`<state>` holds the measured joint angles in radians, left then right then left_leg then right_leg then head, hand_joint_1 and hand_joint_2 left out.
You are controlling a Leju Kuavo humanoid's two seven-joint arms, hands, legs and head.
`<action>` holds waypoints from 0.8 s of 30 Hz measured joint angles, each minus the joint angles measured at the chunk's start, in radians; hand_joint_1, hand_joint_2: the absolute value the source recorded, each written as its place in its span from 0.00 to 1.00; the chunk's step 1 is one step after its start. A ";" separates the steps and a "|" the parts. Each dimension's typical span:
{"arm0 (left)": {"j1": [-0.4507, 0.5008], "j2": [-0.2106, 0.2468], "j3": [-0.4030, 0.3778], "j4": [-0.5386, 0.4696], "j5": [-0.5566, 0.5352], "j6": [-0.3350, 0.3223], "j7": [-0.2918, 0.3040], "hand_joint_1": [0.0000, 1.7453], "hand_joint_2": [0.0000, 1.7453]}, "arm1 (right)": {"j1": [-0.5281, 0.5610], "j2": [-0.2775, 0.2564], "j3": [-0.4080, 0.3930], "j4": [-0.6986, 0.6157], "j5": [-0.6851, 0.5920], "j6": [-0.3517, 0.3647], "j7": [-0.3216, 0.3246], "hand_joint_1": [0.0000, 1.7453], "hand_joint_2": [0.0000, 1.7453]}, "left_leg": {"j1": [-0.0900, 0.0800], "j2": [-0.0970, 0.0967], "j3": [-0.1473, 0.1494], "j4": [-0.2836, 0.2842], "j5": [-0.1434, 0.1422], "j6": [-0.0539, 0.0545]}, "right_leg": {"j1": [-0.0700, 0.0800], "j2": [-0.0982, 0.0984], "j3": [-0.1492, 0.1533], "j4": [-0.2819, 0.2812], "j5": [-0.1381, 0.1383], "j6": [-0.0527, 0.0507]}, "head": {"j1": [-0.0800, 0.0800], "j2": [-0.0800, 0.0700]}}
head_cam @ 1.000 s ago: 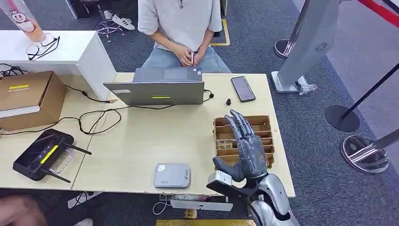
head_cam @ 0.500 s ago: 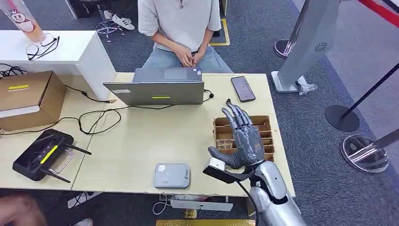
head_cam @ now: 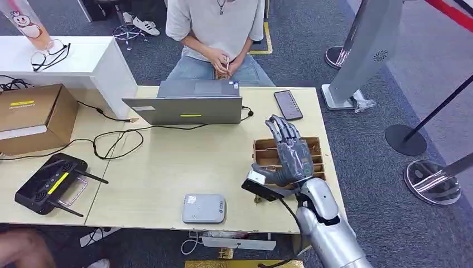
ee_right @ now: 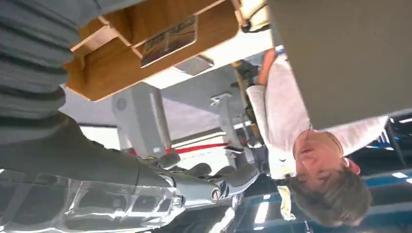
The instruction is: Pass the card to the sensor for recognition and then transmit it.
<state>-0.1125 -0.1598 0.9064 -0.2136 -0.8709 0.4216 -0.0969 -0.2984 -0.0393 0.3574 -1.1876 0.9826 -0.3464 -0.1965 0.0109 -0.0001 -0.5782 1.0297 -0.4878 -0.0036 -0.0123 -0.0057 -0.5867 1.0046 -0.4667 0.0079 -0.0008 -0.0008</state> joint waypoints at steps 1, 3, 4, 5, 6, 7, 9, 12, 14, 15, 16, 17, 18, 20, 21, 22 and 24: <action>0.000 -0.001 0.000 0.000 0.000 0.000 0.000 0.00 0.00 | -0.005 -0.003 0.000 0.007 0.004 -0.001 0.004 0.00 1.00 | 0.000 0.000 0.000 0.000 0.000 0.000 | 0.000 0.000 0.000 0.000 0.000 0.000 | 0.000 0.000; 0.000 -0.002 0.000 0.000 0.000 -0.001 0.000 0.00 0.00 | -0.011 -0.010 0.000 0.020 0.014 -0.001 0.010 0.00 1.00 | 0.000 0.000 0.000 0.000 0.000 0.000 | 0.000 0.000 0.000 0.000 0.000 0.000 | 0.000 0.000; 0.000 -0.002 0.000 0.000 0.000 -0.001 0.000 0.00 0.00 | -0.013 -0.014 0.000 0.025 0.017 0.000 0.012 0.00 1.00 | 0.000 0.000 0.000 0.000 0.000 0.000 | 0.000 0.000 0.000 0.000 0.000 0.000 | 0.000 0.000; 0.000 -0.002 0.000 0.000 0.000 -0.001 0.000 0.00 0.00 | -0.014 -0.018 0.000 0.029 0.020 0.000 0.014 0.00 1.00 | 0.000 0.000 0.000 0.000 0.000 0.000 | 0.000 0.000 0.000 0.000 0.000 0.000 | 0.000 0.000; 0.000 -0.002 0.000 0.000 0.000 -0.001 0.000 0.00 0.00 | -0.014 -0.023 0.000 0.031 0.019 0.001 0.017 0.00 1.00 | 0.000 0.000 0.000 0.000 0.000 0.000 | 0.000 0.000 0.000 0.000 0.000 0.000 | 0.000 0.000; 0.000 -0.002 0.000 0.000 0.000 -0.001 0.000 0.00 0.00 | -0.014 -0.030 -0.001 0.035 0.019 0.001 0.018 0.00 1.00 | 0.000 0.000 0.000 0.000 0.000 0.000 | 0.000 0.000 0.000 0.000 0.000 0.000 | 0.000 0.000; 0.000 -0.002 0.000 0.000 0.001 -0.001 -0.002 0.00 0.00 | -0.013 -0.042 -0.004 0.037 0.023 0.001 0.023 0.00 1.00 | 0.000 0.000 0.000 0.000 0.000 0.000 | 0.000 0.000 0.000 0.000 0.000 0.000 | 0.000 0.000; 0.000 -0.002 0.000 0.000 0.001 -0.001 -0.006 0.00 0.00 | -0.010 -0.058 -0.010 0.034 0.053 0.006 0.045 0.00 1.00 | 0.000 0.000 0.000 0.000 0.000 0.000 | 0.000 0.000 0.000 0.000 0.000 0.000 | 0.000 0.000; 0.000 -0.003 0.000 0.000 0.003 0.000 -0.008 0.00 0.00 | -0.003 -0.070 -0.012 0.025 0.076 0.013 0.063 0.00 1.00 | 0.000 0.000 0.000 0.000 0.000 0.000 | 0.000 0.000 0.000 0.000 0.000 0.000 | 0.000 0.000; 0.000 -0.003 0.000 0.000 0.004 0.000 -0.008 0.00 0.00 | 0.003 -0.075 -0.014 0.018 0.087 0.022 0.074 0.00 1.00 | 0.000 0.000 0.000 0.000 0.000 0.000 | 0.000 0.000 0.000 0.000 0.000 0.000 | 0.000 0.000; 0.000 -0.003 0.000 0.000 0.004 0.002 -0.009 0.00 0.00 | 0.008 -0.084 -0.015 0.006 0.100 0.030 0.085 0.00 1.00 | 0.000 0.000 0.000 0.000 0.000 0.000 | 0.000 0.000 0.000 0.000 0.000 0.000 | 0.000 0.000; 0.000 -0.004 0.000 0.000 0.004 0.003 -0.010 0.00 0.00 | 0.011 -0.088 -0.016 0.000 0.109 0.035 0.090 0.00 1.00 | 0.000 0.000 0.000 0.000 0.000 0.001 | 0.000 0.000 0.000 0.000 0.000 0.000 | 0.000 0.000; 0.001 -0.004 0.000 0.000 0.004 0.003 -0.011 0.00 0.00 | 0.013 -0.091 -0.016 -0.004 0.113 0.040 0.094 0.00 1.00 | 0.000 0.000 0.000 0.000 0.000 0.001 | 0.000 0.000 0.000 0.000 0.000 0.000 | 0.000 0.000; 0.000 -0.005 0.000 0.000 0.004 0.004 -0.011 0.00 0.00 | 0.020 -0.106 -0.016 -0.020 0.135 0.055 0.106 0.00 1.00 | 0.000 0.000 0.000 0.000 -0.001 0.001 | 0.000 0.000 0.000 0.000 0.000 0.000 | 0.000 0.000; 0.000 -0.006 0.000 0.000 0.004 0.004 -0.011 0.00 0.00 | 0.025 -0.113 -0.016 -0.032 0.149 0.066 0.114 0.00 1.00 | 0.000 0.000 0.000 0.000 -0.001 0.001 | 0.000 0.000 0.000 0.000 0.000 0.000 | 0.000 0.000; 0.001 -0.006 0.000 0.000 0.004 0.004 -0.011 0.00 0.00 | 0.029 -0.118 -0.016 -0.043 0.161 0.078 0.120 0.00 1.00 | 0.000 0.000 0.000 0.000 -0.001 0.001 | 0.000 0.000 0.000 0.000 0.000 0.000 | 0.000 0.000; 0.001 -0.006 0.000 0.000 0.004 0.004 -0.011 0.00 0.00 | 0.033 -0.129 -0.016 -0.061 0.180 0.098 0.131 0.00 1.00 | 0.000 0.000 0.000 0.000 -0.001 0.001 | 0.000 0.000 0.000 0.000 0.000 0.000 | 0.000 0.000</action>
<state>-0.1119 -0.1659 0.9064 -0.2136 -0.8671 0.4253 -0.1083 -0.2650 -0.1678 0.3410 -1.2485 1.1631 -0.2488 -0.0657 0.0107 0.0001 -0.5784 1.0300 -0.4884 -0.0030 -0.0124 -0.0056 -0.5869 1.0043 -0.4667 0.0080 -0.0008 -0.0008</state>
